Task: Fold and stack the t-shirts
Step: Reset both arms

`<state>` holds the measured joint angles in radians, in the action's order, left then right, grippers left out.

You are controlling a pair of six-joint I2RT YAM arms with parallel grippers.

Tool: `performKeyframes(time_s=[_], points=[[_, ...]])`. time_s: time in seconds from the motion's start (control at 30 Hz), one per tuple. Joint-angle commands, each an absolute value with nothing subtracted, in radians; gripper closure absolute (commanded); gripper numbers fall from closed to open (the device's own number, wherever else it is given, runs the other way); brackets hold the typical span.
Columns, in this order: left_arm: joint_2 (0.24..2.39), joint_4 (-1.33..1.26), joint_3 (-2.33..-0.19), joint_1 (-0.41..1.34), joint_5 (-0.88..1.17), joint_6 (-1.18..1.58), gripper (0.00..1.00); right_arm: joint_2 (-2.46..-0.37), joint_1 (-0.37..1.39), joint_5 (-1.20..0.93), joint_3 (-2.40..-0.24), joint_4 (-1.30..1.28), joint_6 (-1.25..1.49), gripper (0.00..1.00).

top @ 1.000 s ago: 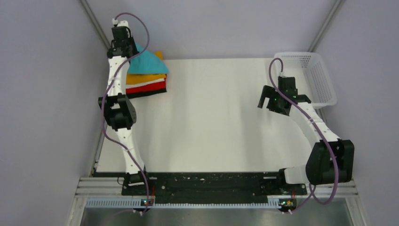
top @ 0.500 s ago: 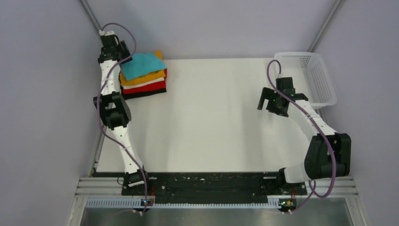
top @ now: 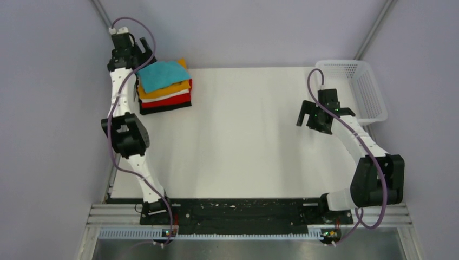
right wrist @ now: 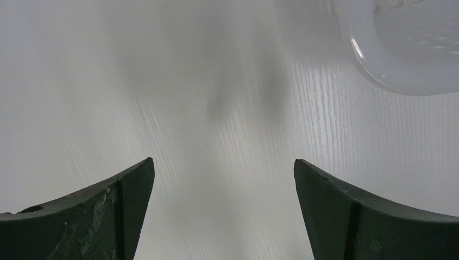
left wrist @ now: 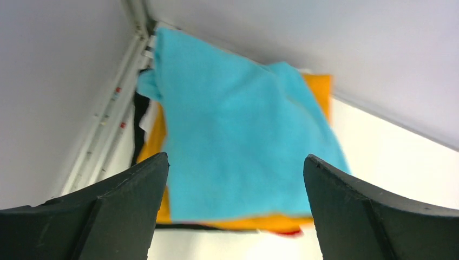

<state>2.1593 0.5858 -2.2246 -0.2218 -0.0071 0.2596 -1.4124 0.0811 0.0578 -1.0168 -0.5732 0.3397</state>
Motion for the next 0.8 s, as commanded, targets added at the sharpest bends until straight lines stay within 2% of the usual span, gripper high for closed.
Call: performKeyframes(time_s=[0.0,0.2,0.33,0.47,0.77], points=[[1.857,0.467,-2.0,-0.131,0.109,0.285,0.01,-1.312,0.074,0.08,-1.043,-0.547,0.336,0.01],[1.343,0.086,-1.254,0.054,0.021,0.39,0.01,-1.15,0.075,0.111,-0.938,-0.487,0.359,0.01],[1.097,0.123,-0.938,0.139,-0.127,0.486,0.01,-1.026,0.074,0.13,-0.842,-0.433,0.375,0.01],[0.929,0.246,-0.773,0.167,-0.22,0.513,0.01,-0.879,0.075,0.138,-0.738,-0.35,0.4,0.01],[0.652,0.427,-0.633,0.167,-0.324,0.536,0.01,-0.727,0.077,0.084,-0.651,-0.258,0.403,0.01]])
